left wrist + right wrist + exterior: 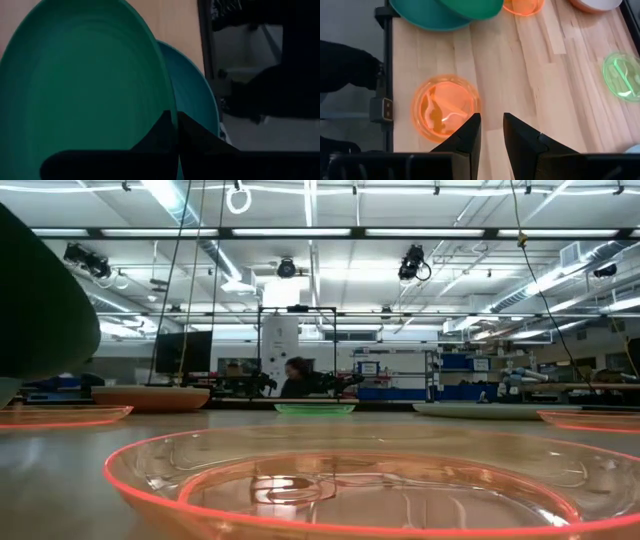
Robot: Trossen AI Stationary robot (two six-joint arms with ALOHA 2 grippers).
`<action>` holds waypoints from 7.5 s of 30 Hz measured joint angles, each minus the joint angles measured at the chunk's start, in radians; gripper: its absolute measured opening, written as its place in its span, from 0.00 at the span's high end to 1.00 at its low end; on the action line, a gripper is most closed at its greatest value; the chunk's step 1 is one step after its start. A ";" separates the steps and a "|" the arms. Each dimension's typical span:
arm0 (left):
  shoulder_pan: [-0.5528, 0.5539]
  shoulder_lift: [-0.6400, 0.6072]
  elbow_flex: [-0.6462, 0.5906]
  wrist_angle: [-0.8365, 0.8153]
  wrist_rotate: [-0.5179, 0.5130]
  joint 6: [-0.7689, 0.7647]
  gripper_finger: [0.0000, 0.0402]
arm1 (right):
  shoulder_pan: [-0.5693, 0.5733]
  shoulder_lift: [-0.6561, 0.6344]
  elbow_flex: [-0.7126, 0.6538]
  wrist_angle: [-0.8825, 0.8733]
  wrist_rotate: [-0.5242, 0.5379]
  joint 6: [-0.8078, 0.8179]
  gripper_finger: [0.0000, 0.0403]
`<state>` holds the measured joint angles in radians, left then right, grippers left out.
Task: Stack plastic plates
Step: Stack the green plate on top of the blue plate, then stack the bottom stacked plates on top of the light blue plate
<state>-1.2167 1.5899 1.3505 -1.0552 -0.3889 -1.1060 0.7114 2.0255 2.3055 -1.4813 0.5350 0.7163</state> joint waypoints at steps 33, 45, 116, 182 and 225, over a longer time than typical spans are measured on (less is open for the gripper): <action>-0.028 0.064 0.076 0.009 0.071 0.070 0.96 | 0.023 0.000 -0.158 0.080 -0.002 0.026 0.77; -0.027 0.067 0.015 0.080 0.075 0.063 0.96 | 0.052 0.000 -0.158 0.097 0.002 0.048 0.77; 0.126 0.409 0.000 0.247 -0.120 -0.178 0.42 | 0.017 0.001 -0.396 0.229 0.049 0.277 0.71; 1.114 0.133 -0.057 0.739 0.474 1.567 0.93 | 0.064 -0.326 -0.806 0.098 0.259 0.146 0.45; 1.365 0.097 -0.083 0.606 0.514 1.871 0.87 | -0.604 -0.441 -1.112 0.744 -0.120 -0.948 0.90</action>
<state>0.1481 1.6867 1.2671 -0.4488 0.1250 0.7653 0.1077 1.5845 1.1938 -0.7374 0.4154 -0.2314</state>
